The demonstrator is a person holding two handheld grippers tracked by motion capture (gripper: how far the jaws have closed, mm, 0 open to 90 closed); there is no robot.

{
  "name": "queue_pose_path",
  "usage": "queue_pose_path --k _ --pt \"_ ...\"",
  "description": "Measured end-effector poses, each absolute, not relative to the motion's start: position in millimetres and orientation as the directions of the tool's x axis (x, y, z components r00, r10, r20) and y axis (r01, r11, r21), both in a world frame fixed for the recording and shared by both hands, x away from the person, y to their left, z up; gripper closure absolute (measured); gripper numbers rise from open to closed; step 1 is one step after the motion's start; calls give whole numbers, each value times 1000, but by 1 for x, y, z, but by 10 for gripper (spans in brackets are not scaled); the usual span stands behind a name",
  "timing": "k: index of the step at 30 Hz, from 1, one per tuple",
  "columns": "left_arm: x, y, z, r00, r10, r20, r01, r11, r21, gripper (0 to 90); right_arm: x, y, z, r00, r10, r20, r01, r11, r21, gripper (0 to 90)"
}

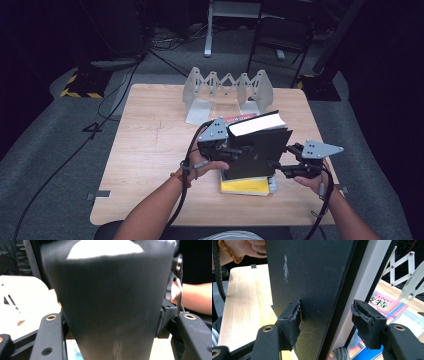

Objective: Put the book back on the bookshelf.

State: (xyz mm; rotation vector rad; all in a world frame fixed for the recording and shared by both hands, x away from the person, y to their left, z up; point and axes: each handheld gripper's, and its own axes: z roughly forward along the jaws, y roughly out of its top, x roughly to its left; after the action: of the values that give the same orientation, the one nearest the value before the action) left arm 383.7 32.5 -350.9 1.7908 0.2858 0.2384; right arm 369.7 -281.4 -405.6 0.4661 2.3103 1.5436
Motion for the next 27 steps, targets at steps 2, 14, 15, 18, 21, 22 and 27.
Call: queue_pose_path --k 2,14,15,18,21,22,27 --pt "385 30 -346 949 317 1 73 -221 973 375 370 -281 -406 -894 439 -88 87 363 928 410" --pt "381 26 -336 963 269 -18 86 -245 966 507 366 -286 -409 -878 464 -115 98 409 907 389" --pt "378 25 -336 962 272 -14 83 -243 966 510 366 -291 -410 -878 465 -113 104 416 903 382" --pt "372 24 -336 960 279 -18 85 -229 970 517 370 -308 -415 -880 471 -62 157 410 898 350" --pt "365 20 -333 957 290 -11 78 -220 972 521 378 -327 -422 -870 492 -20 207 402 892 354" --pt "362 19 -331 955 296 -5 74 -220 973 522 381 -334 -425 -861 509 -12 223 399 889 355" --pt "353 13 -321 951 309 30 50 -248 967 522 394 -353 -438 -795 606 28 315 373 873 355"
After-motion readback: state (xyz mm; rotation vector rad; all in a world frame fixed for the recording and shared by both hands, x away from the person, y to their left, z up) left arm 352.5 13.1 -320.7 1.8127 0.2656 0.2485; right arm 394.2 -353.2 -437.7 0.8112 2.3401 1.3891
